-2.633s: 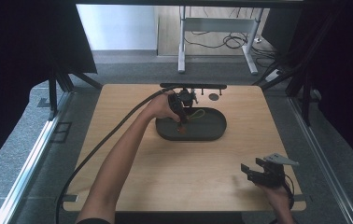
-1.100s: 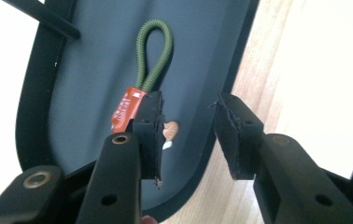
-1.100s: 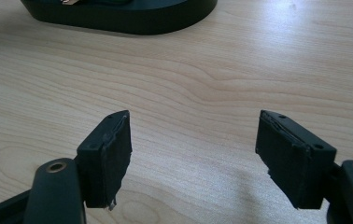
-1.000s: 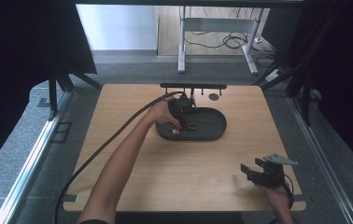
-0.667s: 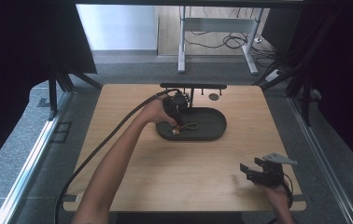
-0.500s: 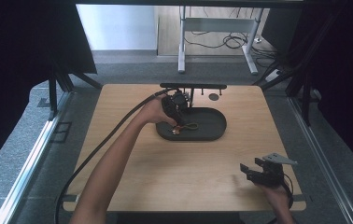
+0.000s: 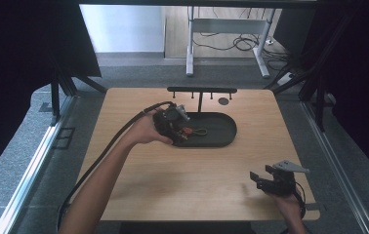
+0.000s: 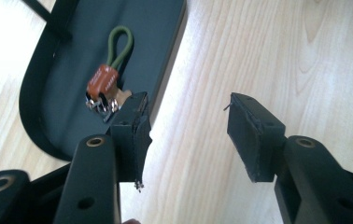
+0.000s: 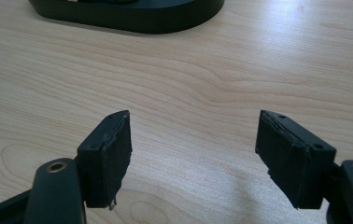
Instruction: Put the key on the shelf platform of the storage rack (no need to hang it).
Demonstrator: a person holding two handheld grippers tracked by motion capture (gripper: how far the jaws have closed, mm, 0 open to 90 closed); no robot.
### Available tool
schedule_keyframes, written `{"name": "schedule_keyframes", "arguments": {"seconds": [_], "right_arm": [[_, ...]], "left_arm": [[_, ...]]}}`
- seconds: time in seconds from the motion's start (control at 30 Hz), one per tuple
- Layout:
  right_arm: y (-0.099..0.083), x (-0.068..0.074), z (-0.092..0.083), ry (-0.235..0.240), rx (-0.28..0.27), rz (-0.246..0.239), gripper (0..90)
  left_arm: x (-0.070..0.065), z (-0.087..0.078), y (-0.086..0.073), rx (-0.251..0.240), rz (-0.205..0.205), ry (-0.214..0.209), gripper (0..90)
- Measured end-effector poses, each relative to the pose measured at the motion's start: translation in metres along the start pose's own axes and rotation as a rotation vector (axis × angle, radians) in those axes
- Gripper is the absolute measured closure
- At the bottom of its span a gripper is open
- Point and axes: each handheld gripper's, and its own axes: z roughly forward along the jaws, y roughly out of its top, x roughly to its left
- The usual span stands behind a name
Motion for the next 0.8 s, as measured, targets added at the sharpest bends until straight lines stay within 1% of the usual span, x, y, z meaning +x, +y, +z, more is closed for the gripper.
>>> {"name": "schedule_keyframes", "arguments": {"seconds": [0.03, 0.17, 0.3, 0.43, 0.5, 0.6, 0.7, 0.8], "right_arm": [[0.0, 0.0, 0.0, -0.001, 0.0, 0.0, 27.3], [0.0, 0.001, 0.0, 0.0, -0.003, -0.002, 27.3], [0.0, 0.001, 0.0, -0.001, -0.002, 0.001, 27.3], [-0.001, 0.002, 0.001, -0.001, 0.002, -0.004, 27.3], [-0.001, 0.003, 0.002, -0.002, 0.006, -0.009, 27.3], [-0.001, 0.005, 0.004, 0.001, 0.011, -0.011, 27.3], [-0.002, 0.005, 0.005, 0.0, 0.017, -0.015, 27.3], [-0.002, 0.005, 0.006, -0.001, 0.017, -0.016, 27.3]], "left_arm": [[-0.002, -0.002, -0.005, -0.009, -0.007, -0.003, 48.9], [-0.01, -0.006, -0.026, -0.039, -0.031, 0.007, 48.5], [-0.021, -0.007, -0.046, -0.05, -0.028, 0.012, 48.5], [-0.03, -0.009, -0.062, -0.072, -0.04, 0.011, 48.5], [-0.034, -0.005, -0.07, -0.077, -0.048, 0.004, 48.5], [-0.04, 0.003, -0.084, -0.066, -0.054, -0.002, 47.8], [-0.044, 0.008, -0.096, -0.067, -0.077, 0.003, 47.6], [-0.046, 0.012, -0.105, -0.068, -0.102, 0.008, 47.7]]}}
